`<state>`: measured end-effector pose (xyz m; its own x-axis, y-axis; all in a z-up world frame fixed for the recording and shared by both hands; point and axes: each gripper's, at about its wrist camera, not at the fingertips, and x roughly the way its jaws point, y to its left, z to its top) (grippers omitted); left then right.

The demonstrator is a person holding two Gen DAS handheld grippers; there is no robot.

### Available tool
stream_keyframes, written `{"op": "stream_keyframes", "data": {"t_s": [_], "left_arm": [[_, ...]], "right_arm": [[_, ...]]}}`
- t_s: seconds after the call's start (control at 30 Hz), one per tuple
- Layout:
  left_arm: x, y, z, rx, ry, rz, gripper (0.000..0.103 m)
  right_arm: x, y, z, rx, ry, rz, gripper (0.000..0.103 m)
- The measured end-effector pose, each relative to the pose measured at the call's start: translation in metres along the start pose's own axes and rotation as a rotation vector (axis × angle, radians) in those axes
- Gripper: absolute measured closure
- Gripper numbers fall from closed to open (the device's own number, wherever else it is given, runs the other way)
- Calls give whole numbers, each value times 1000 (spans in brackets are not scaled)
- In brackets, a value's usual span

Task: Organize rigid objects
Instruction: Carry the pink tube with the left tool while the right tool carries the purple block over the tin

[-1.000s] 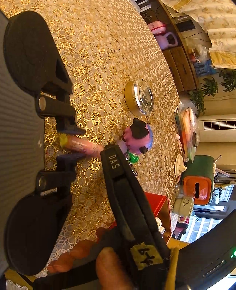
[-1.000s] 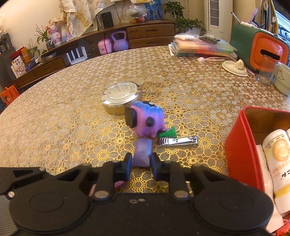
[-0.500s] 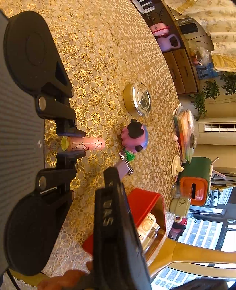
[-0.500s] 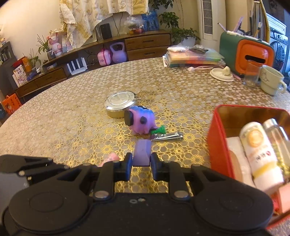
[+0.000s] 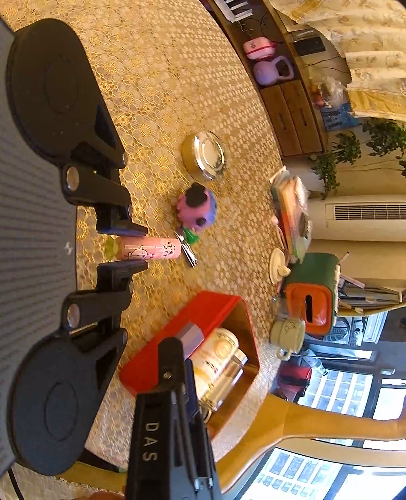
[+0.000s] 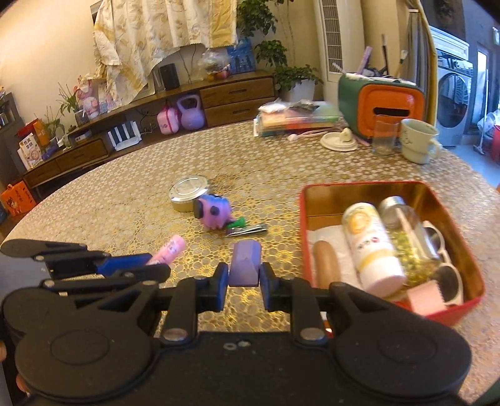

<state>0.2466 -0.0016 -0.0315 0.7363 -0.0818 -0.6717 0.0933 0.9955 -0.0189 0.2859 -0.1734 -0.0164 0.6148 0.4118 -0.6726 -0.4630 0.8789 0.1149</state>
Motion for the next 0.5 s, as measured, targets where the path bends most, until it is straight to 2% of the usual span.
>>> {"op": "stream_keyframes", "data": {"t_s": [0.5], "left_arm": [[-12,-52,32,17,-14,-60,88]], "right_arm": [[-54,-51,-4,43,-68,-63,82]]}}
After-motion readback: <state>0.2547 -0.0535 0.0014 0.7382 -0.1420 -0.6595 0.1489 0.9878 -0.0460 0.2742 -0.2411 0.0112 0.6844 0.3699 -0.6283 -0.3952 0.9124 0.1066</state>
